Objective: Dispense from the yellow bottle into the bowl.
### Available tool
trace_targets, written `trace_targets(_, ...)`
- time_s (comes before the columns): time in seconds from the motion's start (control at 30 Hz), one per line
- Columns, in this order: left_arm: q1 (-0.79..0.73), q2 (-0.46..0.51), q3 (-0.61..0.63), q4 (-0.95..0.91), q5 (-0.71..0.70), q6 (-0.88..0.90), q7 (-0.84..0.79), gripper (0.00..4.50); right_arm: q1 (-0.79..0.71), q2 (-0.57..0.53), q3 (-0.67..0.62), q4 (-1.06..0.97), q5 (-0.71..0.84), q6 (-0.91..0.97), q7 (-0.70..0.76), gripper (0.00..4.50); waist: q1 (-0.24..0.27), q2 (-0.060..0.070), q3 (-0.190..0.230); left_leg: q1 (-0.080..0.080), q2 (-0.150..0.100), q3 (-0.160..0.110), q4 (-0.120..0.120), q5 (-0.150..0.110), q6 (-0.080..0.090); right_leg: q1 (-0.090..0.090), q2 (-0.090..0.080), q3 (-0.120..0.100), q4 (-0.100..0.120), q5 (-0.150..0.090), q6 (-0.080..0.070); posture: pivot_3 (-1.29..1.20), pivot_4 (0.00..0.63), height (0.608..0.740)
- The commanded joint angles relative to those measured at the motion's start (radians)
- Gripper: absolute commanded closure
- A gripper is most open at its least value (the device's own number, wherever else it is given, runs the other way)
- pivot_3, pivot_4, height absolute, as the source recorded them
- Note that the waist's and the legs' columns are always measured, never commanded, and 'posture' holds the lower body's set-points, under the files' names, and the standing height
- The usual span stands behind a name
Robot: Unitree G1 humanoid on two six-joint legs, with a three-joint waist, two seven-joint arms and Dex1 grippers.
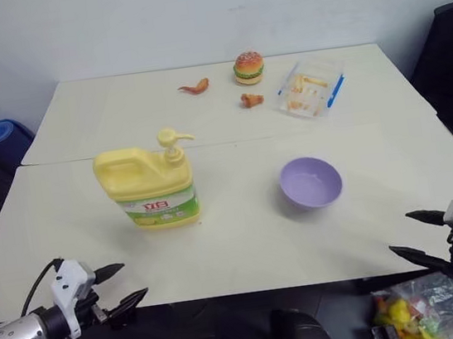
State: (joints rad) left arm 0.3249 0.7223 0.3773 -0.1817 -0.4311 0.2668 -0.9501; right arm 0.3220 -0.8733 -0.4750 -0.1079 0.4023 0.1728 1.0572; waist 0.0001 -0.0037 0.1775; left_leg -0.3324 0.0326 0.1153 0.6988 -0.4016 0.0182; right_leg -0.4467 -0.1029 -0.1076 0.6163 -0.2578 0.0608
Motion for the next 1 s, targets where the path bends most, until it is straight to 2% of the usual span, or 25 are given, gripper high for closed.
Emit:
trace_targets(0.03,-0.01,0.008,-0.004,0.005,0.007,-0.019,-0.007,0.0,-0.005,0.01,-0.008,-0.005,0.002,-0.014,-0.002,0.03,0.0,0.0,0.0,0.0,0.0,0.0,0.0,0.0,0.0,0.0,0.0,0.0,0.0,0.0,0.0,0.0,0.15,0.74)
trace_targets(0.17,-0.028,-0.005,-0.005,-0.019,-0.02,0.039,0.019,0.0,-0.006,0.016,-0.012,-0.023,0.002,-0.01,-0.011,0.03,0.0,0.0,0.0,0.0,0.0,0.0,0.0,0.0,0.0,0.0,0.0,0.0,0.0,0.0,0.0,0.0,0.15,0.74)
trace_targets(0.33,-0.026,0.041,0.005,-0.085,-0.095,0.132,-0.045,0.0,-0.007,0.018,-0.015,-0.086,0.032,0.035,-0.015,0.03,0.0,0.0,0.0,0.0,0.0,0.0,0.0,0.0,-0.001,0.0,0.0,0.0,0.0,0.0,0.0,0.0,0.15,0.74)
trace_targets(0.43,-0.064,0.12,0.022,-0.19,-0.249,0.268,-0.133,0.0,-0.033,0.011,-0.007,-0.179,0.096,0.119,-0.024,0.03,0.0,0.0,0.0,0.0,0.0,0.0,0.0,0.001,-0.001,0.0,0.0,0.0,0.001,0.0,0.0,0.0,0.15,0.74)
trace_targets(0.57,-0.161,0.193,-0.002,-0.276,-0.335,0.338,-0.168,0.0,-0.118,0.009,0.039,-0.292,0.128,0.206,-0.081,0.03,0.0,0.0,0.0,0.001,-0.001,0.0,0.001,0.001,-0.002,0.0,0.0,0.001,0.003,0.0,0.0,0.0,0.15,0.74)
trace_targets(0.7,-0.378,0.208,-0.077,-0.315,-0.39,0.397,-0.128,0.0,-0.235,-0.002,0.17,-0.336,0.066,0.249,-0.136,0.03,0.002,0.0,0.0,0.001,-0.001,0.0,0.001,0.002,-0.004,0.0,0.002,0.001,0.003,0.0,0.0,0.0,0.15,0.74)
trace_targets(0.8,-0.537,0.209,-0.149,-0.307,-0.425,0.442,-0.144,0.0,-0.348,0.02,0.321,-0.319,-0.005,0.275,-0.171,0.03,0.0,0.0,0.0,0.001,-0.001,0.0,0.001,0.002,-0.004,0.0,0.004,0.001,0.003,0.0,0.0,0.0,0.15,0.74)
trace_targets(1.0,-0.682,0.188,-0.252,-0.28,-0.417,0.46,-0.175,0.0,-0.518,0.099,0.533,-0.215,-0.166,0.269,-0.256,0.03,-0.005,-0.001,0.001,0.0,-0.001,0.002,0.001,0.004,-0.005,-0.001,0.01,0.001,0.004,0.0,0.0,0.0,0.15,0.74)
